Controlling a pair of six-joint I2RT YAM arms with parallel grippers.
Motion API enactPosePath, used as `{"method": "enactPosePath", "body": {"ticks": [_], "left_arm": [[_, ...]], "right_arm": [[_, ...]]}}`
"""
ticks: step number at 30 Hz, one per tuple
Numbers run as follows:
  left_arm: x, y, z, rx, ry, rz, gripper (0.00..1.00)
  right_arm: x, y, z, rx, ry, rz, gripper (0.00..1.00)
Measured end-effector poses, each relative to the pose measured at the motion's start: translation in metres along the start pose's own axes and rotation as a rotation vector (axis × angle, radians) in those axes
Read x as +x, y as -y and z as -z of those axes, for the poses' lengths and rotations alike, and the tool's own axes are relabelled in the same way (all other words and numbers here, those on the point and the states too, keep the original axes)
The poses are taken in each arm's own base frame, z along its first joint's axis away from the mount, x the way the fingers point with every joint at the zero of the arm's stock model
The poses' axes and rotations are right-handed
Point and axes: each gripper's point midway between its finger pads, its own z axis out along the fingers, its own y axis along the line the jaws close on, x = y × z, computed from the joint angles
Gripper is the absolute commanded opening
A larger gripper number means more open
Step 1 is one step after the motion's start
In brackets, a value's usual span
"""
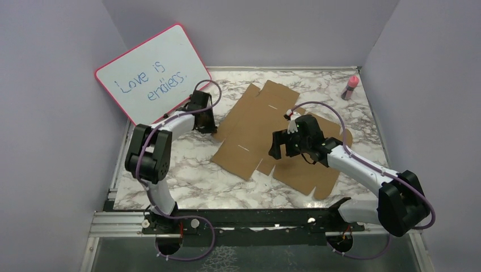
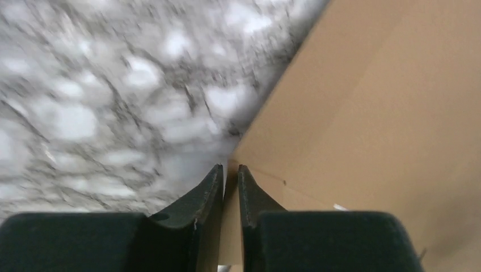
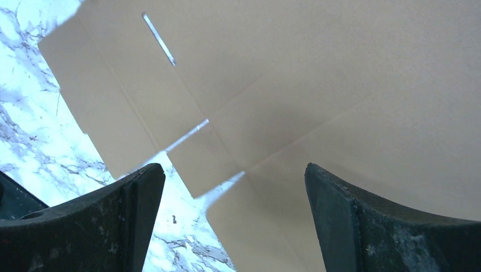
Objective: Fold the paper box
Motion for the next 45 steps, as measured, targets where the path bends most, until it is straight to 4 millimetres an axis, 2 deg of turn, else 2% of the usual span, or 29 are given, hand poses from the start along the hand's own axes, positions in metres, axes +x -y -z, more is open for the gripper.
{"method": "enactPosePath", "body": {"ticks": [2, 7, 9, 13, 17, 19, 22, 24, 31, 33, 37, 40, 43, 45], "left_arm": [[-0.022, -0.004, -0.010, -0.028, 0.013, -0.031, 0.27], [-0.076, -0.003, -0.032, -0.056, 0.048, -0.091, 0.53], [-0.089, 0.002, -0.031, -0.051, 0.069, -0.101, 0.63], [-0.092, 0.008, -0.010, -0.044, 0.104, -0.078, 0.70], [-0.054, -0.002, 0.032, -0.045, 0.125, 0.000, 0.73], [-0.026, -0.009, 0.051, -0.038, 0.135, 0.049, 0.73], [0.011, -0.020, 0.069, -0.032, 0.138, 0.121, 0.73], [0.027, -0.025, 0.074, -0.025, 0.141, 0.168, 0.73], [0.081, -0.026, 0.076, 0.032, 0.117, 0.318, 0.71], [0.099, -0.021, 0.074, 0.051, 0.103, 0.354, 0.70], [0.121, -0.011, 0.068, 0.087, 0.087, 0.424, 0.67], [0.121, -0.004, 0.064, 0.124, 0.106, 0.468, 0.61], [0.116, 0.002, 0.057, 0.149, 0.123, 0.509, 0.48], [0.115, 0.004, 0.052, 0.154, 0.127, 0.525, 0.36]], "right_arm": [[0.001, 0.002, 0.000, 0.009, -0.002, -0.001, 1.00], [0.001, 0.003, 0.000, 0.018, -0.002, -0.001, 1.00], [0.001, 0.004, 0.001, 0.025, -0.001, -0.001, 1.00], [-0.001, 0.005, 0.003, 0.030, 0.006, -0.001, 1.00], [0.000, 0.005, 0.003, 0.030, 0.007, -0.001, 1.00], [0.001, 0.005, 0.003, 0.030, 0.006, -0.001, 1.00], [0.000, 0.005, 0.002, 0.028, 0.010, 0.000, 1.00], [-0.001, 0.005, 0.002, 0.026, 0.013, 0.001, 1.00], [-0.001, 0.004, 0.001, 0.022, 0.018, 0.001, 1.00], [-0.001, 0.004, 0.000, 0.020, 0.020, 0.002, 1.00], [0.000, 0.003, 0.000, 0.014, 0.019, 0.001, 1.00], [0.001, 0.003, 0.000, 0.011, 0.018, 0.002, 1.00], [0.001, 0.003, 0.000, 0.011, 0.018, 0.002, 1.00], [0.001, 0.003, 0.000, 0.011, 0.018, 0.001, 1.00]]}}
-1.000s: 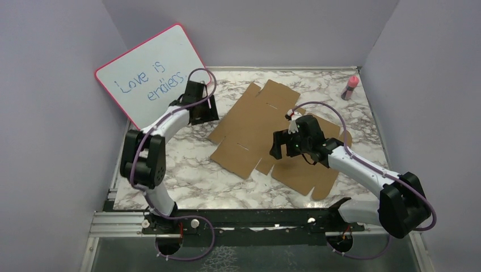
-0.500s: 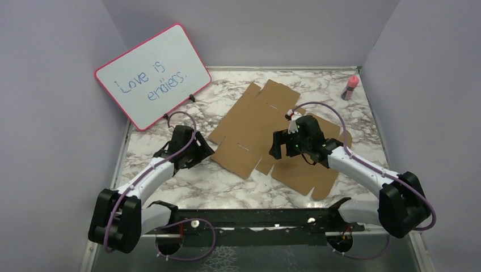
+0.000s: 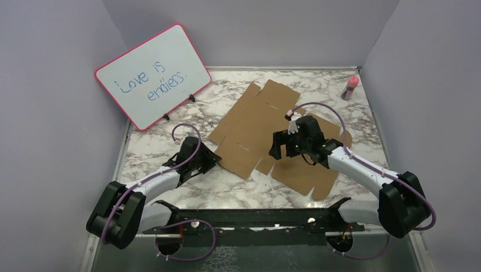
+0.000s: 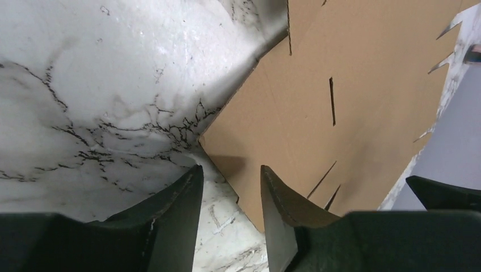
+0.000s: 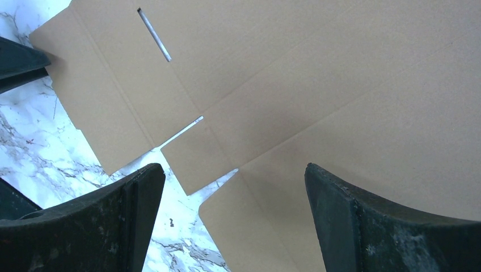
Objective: Fold the paper box
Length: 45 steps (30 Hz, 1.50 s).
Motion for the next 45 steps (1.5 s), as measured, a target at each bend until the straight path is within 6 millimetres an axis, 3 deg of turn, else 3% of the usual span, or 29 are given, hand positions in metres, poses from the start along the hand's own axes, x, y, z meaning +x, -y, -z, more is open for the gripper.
{"method": "enactPosePath", "body": {"ticks": [8, 11, 19, 24, 29, 34, 38, 42, 45], "left_arm": [[-0.006, -0.005, -0.010, -0.034, 0.030, -0.013, 0.00], [-0.027, 0.007, -0.010, -0.029, 0.080, -0.048, 0.00], [-0.109, 0.027, -0.021, -0.115, 0.182, -0.210, 0.00], [-0.153, 0.043, -0.062, -0.183, 0.110, -0.395, 0.00], [-0.173, 0.066, -0.090, -0.164, 0.032, -0.562, 0.00], [-0.188, 0.083, -0.106, -0.142, -0.012, -0.707, 0.06], [-0.192, 0.086, -0.105, -0.148, -0.028, -0.770, 0.19], [-0.194, 0.089, -0.100, -0.146, -0.028, -0.795, 0.41], [-0.196, 0.095, -0.084, -0.138, -0.008, -0.790, 0.53]], "right_arm": [[0.000, 0.000, 0.000, 0.000, -0.001, 0.000, 1.00], [0.000, 0.000, 0.000, 0.001, -0.001, 0.001, 1.00], [-0.002, 0.000, 0.002, 0.002, 0.008, 0.002, 1.00], [-0.002, 0.004, 0.003, 0.025, 0.012, 0.000, 1.00], [-0.011, 0.015, 0.003, 0.101, 0.023, -0.015, 1.00], [-0.038, 0.027, 0.001, 0.185, 0.071, -0.023, 1.00], [-0.056, 0.038, -0.003, 0.231, 0.091, -0.039, 1.00], [-0.075, 0.048, -0.006, 0.269, 0.114, -0.048, 1.00], [-0.092, 0.057, -0.006, 0.296, 0.137, -0.046, 1.00]]}}
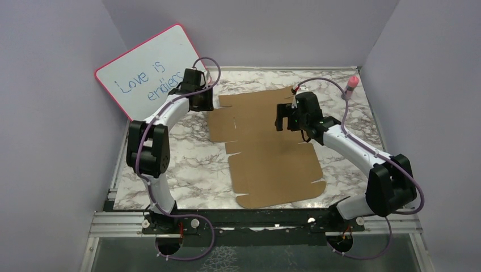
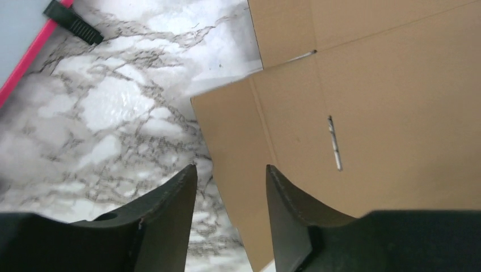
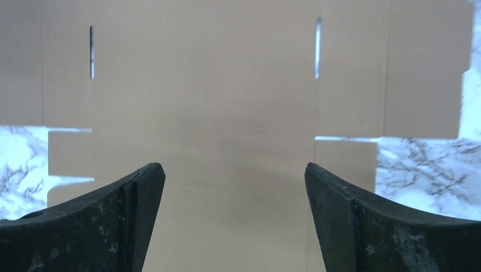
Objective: Fold the paper box
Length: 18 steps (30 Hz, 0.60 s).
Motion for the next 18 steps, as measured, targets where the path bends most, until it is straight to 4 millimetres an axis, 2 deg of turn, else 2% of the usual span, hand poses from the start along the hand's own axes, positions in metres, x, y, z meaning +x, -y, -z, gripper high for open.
{"method": "enactPosePath", "body": {"ticks": [3, 7, 9, 12, 18], "left_arm": [[-0.007, 0.000, 0.030, 0.002, 0.051, 0.026, 0.61], [-0.011, -0.009, 0.065, -0.007, 0.120, 0.083, 0.70], [-0.009, -0.014, 0.069, -0.015, 0.125, 0.107, 0.72], [0.001, -0.019, 0.065, -0.017, 0.105, 0.128, 0.74], [0.012, -0.015, 0.056, 0.025, 0.061, 0.135, 0.76]], "right_arm": [[-0.016, 0.009, -0.004, 0.016, 0.020, -0.006, 1.00], [-0.038, 0.041, -0.013, 0.064, 0.041, -0.041, 1.00], [-0.049, 0.058, -0.018, 0.085, 0.050, -0.063, 1.00], [-0.061, 0.082, -0.028, 0.087, 0.059, -0.102, 1.00], [-0.061, 0.136, -0.056, 0.108, 0.031, -0.183, 0.96]]}}
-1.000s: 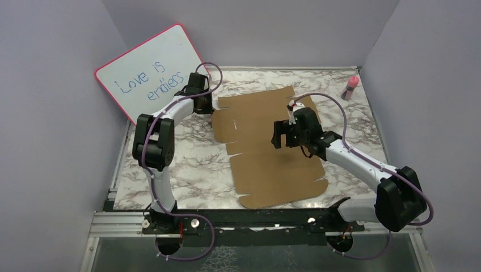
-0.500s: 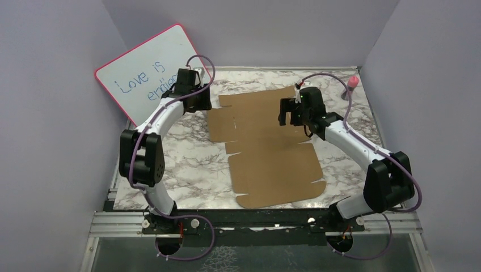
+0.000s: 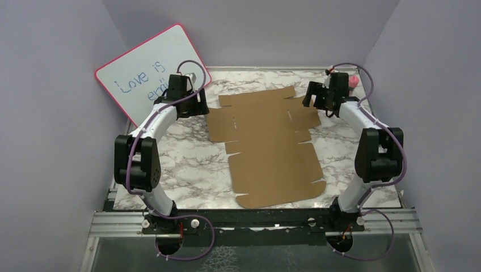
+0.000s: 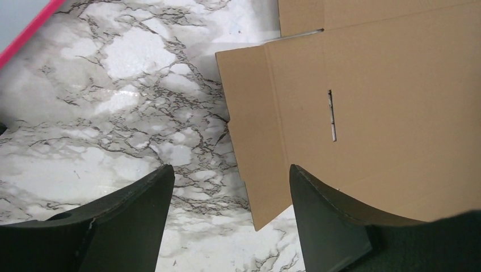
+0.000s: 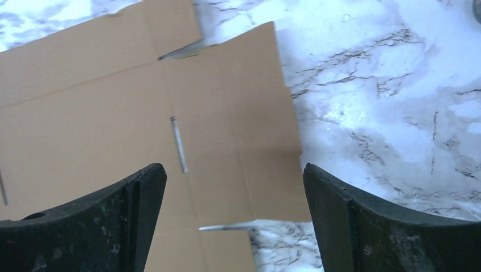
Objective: Fold the paper box
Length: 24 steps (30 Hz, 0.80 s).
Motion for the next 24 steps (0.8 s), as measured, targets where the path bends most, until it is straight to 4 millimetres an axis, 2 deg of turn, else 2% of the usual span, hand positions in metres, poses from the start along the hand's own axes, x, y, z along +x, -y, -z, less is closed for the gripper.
{"method": "enactPosePath", "body": {"ticks": [4, 10, 15, 19, 21, 24], "left_arm": [[-0.004, -0.009, 0.002, 0.005, 0.007, 0.027, 0.76], [-0.009, -0.020, 0.004, 0.004, 0.016, 0.051, 0.76], [-0.008, -0.015, 0.004, 0.030, 0.010, 0.049, 0.76], [-0.007, -0.011, 0.005, 0.055, 0.004, 0.049, 0.76], [-0.006, -0.008, 0.005, 0.069, 0.001, 0.049, 0.76], [-0.006, -0.006, 0.005, 0.084, -0.002, 0.049, 0.76]], "right_arm": [[0.012, 0.019, -0.023, 0.010, -0.048, -0.032, 0.90], [0.040, 0.040, -0.043, -0.009, -0.128, -0.088, 0.76], [0.049, 0.046, -0.045, -0.019, -0.139, -0.114, 0.61], [0.071, 0.047, -0.043, -0.015, -0.173, -0.130, 0.51], [0.082, 0.047, -0.039, -0.012, -0.194, -0.141, 0.50], [0.087, 0.047, -0.030, -0.001, -0.198, -0.159, 0.59]]}}
